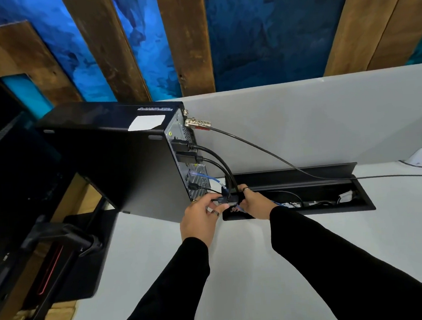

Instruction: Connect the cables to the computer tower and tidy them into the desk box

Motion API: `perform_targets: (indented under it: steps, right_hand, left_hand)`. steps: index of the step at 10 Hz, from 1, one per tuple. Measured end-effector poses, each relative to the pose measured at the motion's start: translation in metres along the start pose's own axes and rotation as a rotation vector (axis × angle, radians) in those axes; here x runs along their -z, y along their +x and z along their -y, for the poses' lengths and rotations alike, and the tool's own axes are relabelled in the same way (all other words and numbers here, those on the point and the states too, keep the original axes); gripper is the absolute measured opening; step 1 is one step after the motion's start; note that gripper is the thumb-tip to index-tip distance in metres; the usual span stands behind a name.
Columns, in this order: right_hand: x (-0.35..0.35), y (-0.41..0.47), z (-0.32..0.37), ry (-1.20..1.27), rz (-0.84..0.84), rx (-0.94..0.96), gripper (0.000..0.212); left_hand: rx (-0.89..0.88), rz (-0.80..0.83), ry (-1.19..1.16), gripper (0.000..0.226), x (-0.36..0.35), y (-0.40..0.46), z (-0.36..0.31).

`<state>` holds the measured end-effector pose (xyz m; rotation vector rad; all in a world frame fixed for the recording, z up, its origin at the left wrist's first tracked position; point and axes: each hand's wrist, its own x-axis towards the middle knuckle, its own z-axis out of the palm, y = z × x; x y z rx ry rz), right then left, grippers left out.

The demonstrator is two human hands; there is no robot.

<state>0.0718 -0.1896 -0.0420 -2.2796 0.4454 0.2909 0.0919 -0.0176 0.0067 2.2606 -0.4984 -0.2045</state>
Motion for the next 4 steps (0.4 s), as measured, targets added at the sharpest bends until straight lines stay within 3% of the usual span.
perform_targets:
  steps: [2, 4]
  right_hand:
    - [0.019, -0.025, -0.006, 0.004, -0.008, -0.018, 0.050]
    - [0.042, -0.058, -0.011, -0.012, -0.012, -0.048, 0.042]
  left_hand:
    - [0.036, 0.048, -0.009, 0.029, 0.005, 0.004, -0.002]
    - [0.044, 0.131, 0.006, 0.032, 0.010, 0.008, -0.009]
